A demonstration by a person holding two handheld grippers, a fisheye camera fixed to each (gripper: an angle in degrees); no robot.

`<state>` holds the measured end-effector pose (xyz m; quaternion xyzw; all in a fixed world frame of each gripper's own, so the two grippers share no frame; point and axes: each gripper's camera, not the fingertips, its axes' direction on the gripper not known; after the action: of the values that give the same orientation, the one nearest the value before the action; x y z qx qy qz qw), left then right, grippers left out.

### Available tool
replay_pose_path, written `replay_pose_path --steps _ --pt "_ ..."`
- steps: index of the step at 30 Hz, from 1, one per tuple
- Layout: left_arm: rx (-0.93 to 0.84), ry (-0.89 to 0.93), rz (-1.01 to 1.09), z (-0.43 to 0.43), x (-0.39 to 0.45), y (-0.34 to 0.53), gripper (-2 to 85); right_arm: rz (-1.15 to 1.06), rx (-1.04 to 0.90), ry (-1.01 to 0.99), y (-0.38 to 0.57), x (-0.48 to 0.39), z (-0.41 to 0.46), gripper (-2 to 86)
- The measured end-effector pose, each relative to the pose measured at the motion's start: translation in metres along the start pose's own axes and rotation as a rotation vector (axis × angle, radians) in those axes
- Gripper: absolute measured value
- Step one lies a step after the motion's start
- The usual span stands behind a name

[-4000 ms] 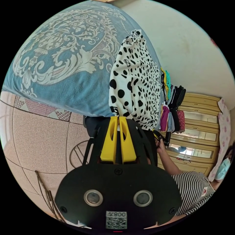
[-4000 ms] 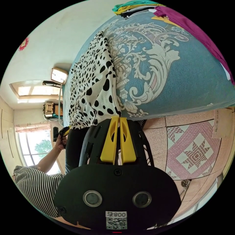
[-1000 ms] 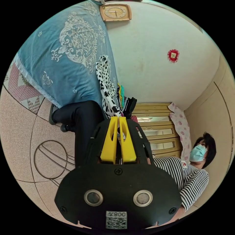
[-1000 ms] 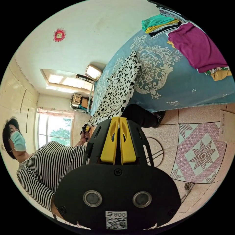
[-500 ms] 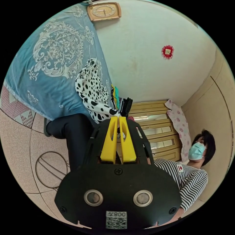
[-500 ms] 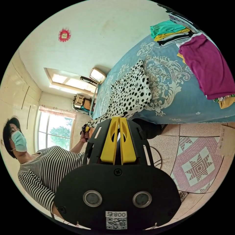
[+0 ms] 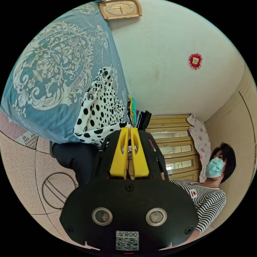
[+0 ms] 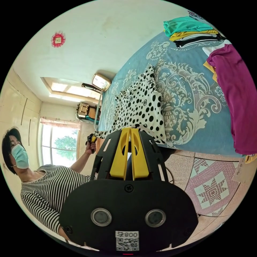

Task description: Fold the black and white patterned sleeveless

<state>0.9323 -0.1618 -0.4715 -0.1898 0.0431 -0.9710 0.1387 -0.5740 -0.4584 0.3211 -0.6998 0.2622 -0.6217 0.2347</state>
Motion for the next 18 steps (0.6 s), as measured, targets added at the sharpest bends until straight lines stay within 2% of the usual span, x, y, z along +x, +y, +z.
replay_pose_path --steps 12,18 --pt "-0.005 -0.04 -0.027 0.026 0.055 -0.169 0.9 0.04 -0.04 -0.007 -0.12 0.03 0.1 0.6" --pt "-0.02 -0.119 -0.051 0.05 0.085 -0.256 1.4 0.056 -0.08 0.031 -0.18 0.033 0.164 0.8"
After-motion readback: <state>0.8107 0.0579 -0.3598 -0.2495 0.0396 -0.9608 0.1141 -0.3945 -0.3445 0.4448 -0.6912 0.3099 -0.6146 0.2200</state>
